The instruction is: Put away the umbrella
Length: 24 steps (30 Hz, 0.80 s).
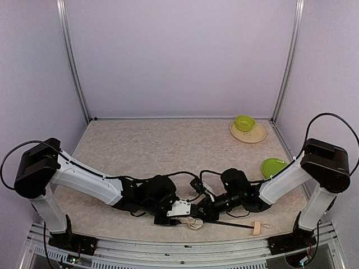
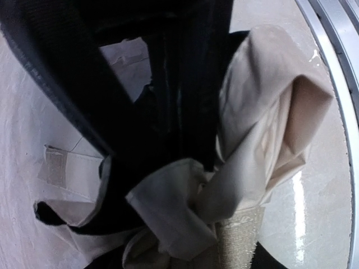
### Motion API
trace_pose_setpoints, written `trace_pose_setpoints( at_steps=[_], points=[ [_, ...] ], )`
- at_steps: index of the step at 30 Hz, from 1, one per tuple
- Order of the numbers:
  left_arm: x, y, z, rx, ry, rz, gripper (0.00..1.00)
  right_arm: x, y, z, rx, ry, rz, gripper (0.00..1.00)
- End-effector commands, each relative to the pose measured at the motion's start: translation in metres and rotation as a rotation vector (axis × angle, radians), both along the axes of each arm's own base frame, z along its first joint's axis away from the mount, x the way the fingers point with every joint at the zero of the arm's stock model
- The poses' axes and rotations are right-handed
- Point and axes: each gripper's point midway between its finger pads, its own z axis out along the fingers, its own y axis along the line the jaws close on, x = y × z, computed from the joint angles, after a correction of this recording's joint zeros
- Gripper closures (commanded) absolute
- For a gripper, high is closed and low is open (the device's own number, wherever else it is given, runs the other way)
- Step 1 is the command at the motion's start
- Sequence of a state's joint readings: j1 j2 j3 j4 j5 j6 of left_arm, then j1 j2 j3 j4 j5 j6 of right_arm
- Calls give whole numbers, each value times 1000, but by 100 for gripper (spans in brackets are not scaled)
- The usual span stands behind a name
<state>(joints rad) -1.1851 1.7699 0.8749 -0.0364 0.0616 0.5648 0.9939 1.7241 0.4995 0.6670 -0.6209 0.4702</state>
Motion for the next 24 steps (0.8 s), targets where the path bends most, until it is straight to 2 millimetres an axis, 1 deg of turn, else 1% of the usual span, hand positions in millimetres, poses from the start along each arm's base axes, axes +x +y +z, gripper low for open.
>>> trace_pose_setpoints(
  at_steps=[1, 2, 5, 6, 7, 8, 11, 13, 15, 17, 20, 21, 22, 23, 24],
  points=[
    [46, 54, -26, 111, -90, 295, 42, -55, -47, -67, -293, 193, 139, 100],
    [47, 52, -23, 94, -94, 295, 37, -54, -47, -68, -301, 185, 144, 100],
    [50, 51, -12, 44, -121, 301, 32, -52, -48, -72, -315, 176, 150, 100],
    [51, 52, -9, 31, -136, 302, 24, -51, -48, -71, -312, 173, 151, 100],
    [51, 53, -6, 22, -147, 300, 4, -50, -48, -71, -309, 168, 148, 100],
    [50, 53, -3, 13, -157, 296, 2, -49, -47, -70, -303, 164, 150, 100],
    [45, 51, 2, -15, -171, 243, 1, -48, -43, -64, -277, 140, 171, 100],
    [41, 48, 0, -14, -173, 186, 1, -47, -41, -62, -268, 123, 189, 100],
    [33, 42, -4, 3, -157, 103, 1, -45, -38, -60, -253, 106, 202, 100],
    [24, 32, -8, 13, -113, 21, 1, -40, -37, -59, -242, 100, 196, 100],
    [7, 27, -20, 48, -42, -82, 1, -31, -39, -56, -228, 104, 176, 100],
    [1, 27, -23, 58, -16, -116, 3, -29, -40, -56, -227, 101, 166, 100],
    [-5, 27, -27, 69, 6, -139, 7, -25, -42, -55, -226, 100, 152, 100],
    [-8, 29, -31, 84, 20, -153, 16, -22, -42, -54, -225, 99, 138, 100],
    [-9, 32, -34, 101, 23, -154, 30, -18, -43, -53, -224, 97, 123, 100]
  ],
)
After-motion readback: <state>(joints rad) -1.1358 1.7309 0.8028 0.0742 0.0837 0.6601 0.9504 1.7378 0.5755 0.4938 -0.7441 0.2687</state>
